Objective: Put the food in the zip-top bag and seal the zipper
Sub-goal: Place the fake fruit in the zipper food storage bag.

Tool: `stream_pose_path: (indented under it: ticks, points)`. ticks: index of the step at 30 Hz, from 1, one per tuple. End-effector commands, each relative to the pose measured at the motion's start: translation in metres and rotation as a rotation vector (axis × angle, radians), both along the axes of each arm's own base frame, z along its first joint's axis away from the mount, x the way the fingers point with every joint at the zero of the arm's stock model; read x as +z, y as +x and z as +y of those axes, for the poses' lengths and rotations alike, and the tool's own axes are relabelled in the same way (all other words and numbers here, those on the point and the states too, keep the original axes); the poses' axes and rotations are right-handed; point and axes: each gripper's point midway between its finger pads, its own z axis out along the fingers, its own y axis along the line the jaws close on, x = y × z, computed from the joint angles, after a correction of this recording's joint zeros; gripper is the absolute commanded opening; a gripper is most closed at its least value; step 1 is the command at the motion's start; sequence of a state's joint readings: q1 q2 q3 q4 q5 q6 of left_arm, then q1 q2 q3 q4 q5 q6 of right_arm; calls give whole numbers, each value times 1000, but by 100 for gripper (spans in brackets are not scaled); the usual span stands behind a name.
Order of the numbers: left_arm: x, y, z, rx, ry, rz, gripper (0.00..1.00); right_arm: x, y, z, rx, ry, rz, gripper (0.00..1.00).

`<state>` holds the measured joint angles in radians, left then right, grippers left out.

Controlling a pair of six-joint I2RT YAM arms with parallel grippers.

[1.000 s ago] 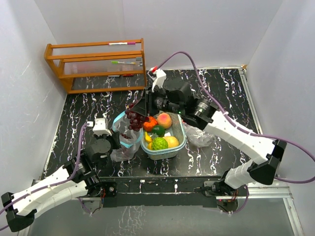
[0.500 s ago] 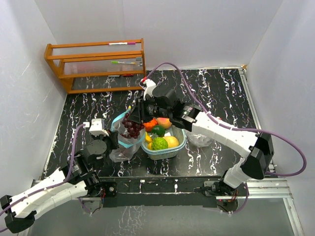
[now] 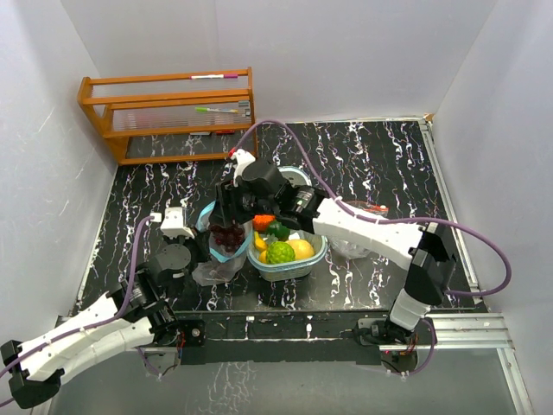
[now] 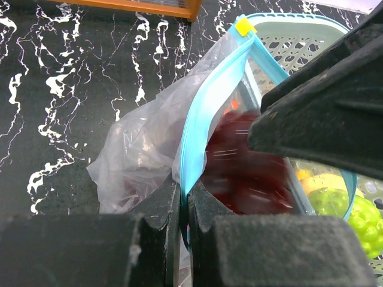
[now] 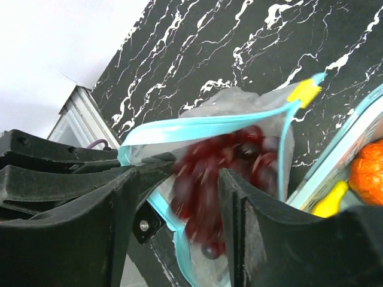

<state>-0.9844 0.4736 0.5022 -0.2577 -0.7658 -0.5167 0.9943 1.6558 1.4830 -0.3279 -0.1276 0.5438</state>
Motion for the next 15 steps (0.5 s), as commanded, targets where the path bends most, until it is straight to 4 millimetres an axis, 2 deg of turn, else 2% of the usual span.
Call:
stream_pose_path:
  ticks: [1,8,13,15]
  points:
    - [30,4,-5,0,-78,-54,0,41,7,4,-57,39,-109,61]
    - [37,2,-2,5,-91,-58,0,64,3,-27,-138,53,-142,63]
    - [49,2,3,20,-93,-76,0,46,7,-67,-269,-57,-131,63]
    - [62,3,4,20,-110,-108,0,35,11,-89,-349,-124,-128,64]
